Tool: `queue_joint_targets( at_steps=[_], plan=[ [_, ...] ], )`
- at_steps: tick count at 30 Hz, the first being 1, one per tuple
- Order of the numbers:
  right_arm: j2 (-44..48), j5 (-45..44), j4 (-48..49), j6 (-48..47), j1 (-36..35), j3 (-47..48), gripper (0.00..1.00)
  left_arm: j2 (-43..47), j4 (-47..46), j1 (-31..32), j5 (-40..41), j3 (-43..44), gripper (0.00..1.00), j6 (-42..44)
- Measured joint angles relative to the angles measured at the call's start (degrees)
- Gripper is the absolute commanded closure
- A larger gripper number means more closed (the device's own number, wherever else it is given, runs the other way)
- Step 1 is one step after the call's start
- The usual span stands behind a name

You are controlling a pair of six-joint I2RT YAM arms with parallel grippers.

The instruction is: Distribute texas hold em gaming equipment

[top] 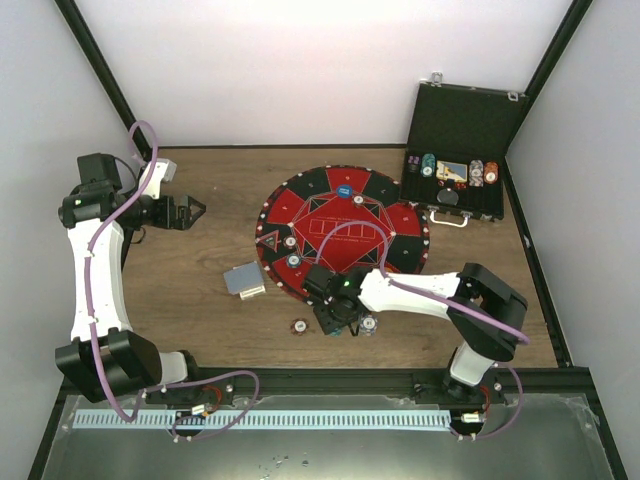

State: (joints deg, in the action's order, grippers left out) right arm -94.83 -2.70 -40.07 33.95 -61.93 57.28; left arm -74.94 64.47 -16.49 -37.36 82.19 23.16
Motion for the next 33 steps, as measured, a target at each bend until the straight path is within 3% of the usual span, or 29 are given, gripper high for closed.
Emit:
queue_joint_targets(
  at_steps=[11,15,20,33],
  plan=[
    [0.6,0.1,0.5,0.6,-0.3,0.0,0.58,0.0,0.0,0.0,0.0,0.0,0.00,0.0],
    [0.6,0.1,0.5,0.7,-0.6,0.0,0.46,0.0,0.0,0.0,0.0,0.0,0.00,0.0],
    [0.6,0.1,0.2,1.0,-1.1,0.0,0.45,0.0,0.0,0.0,0.1,0.0,0.00,0.0],
    [0.6,0.0,-0.9,1.6,-2.4,0.0,0.60,0.0,0.0,0.0,0.2,0.0,0.00,0.5]
  ],
)
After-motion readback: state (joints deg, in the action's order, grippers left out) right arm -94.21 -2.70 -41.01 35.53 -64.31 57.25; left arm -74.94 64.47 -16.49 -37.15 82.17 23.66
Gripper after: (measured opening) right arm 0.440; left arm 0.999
